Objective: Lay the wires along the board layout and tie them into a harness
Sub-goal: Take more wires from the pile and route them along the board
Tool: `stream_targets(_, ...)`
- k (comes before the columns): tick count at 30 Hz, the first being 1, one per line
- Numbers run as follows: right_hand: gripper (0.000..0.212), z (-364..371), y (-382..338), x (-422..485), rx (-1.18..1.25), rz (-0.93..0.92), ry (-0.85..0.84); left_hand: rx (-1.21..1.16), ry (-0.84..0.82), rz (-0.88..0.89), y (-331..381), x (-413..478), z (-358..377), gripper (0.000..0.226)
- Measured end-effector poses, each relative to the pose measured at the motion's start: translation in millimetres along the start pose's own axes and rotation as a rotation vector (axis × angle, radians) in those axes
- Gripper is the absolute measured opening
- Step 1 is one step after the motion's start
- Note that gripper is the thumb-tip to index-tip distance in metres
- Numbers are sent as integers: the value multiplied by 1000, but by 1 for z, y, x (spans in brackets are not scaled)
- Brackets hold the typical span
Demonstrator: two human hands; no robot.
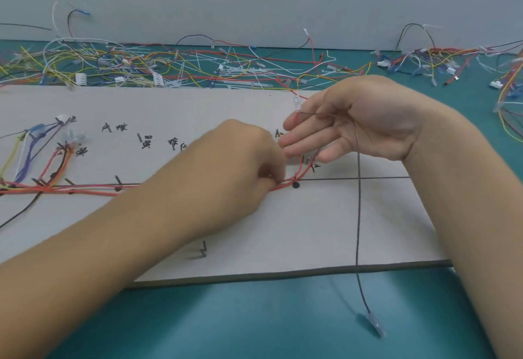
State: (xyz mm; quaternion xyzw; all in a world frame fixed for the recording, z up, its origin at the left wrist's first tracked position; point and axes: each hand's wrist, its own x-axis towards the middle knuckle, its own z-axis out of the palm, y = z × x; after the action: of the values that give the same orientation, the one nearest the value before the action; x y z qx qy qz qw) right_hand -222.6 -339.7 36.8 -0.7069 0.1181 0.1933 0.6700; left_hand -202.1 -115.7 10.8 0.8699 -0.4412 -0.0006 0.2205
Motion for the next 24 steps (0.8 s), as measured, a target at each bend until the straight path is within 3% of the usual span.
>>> stream_targets(6, 20, 3, -1, -4, -142, -128, 89, -131, -29, 29, -1, 8, 7, 20)
stream_targets(10, 14, 11, 1, -2, -220, -125, 182, -78, -23, 88, 0, 7, 13, 20)
stream_targets(17, 16, 28, 6, 17, -498, -144, 487, -95, 44, -174, 4, 5, 10, 11)
stream_targets(24, 20, 38, 9, 25, -555, -171, 577, 38, 246, -352, 6, 0, 4, 87)
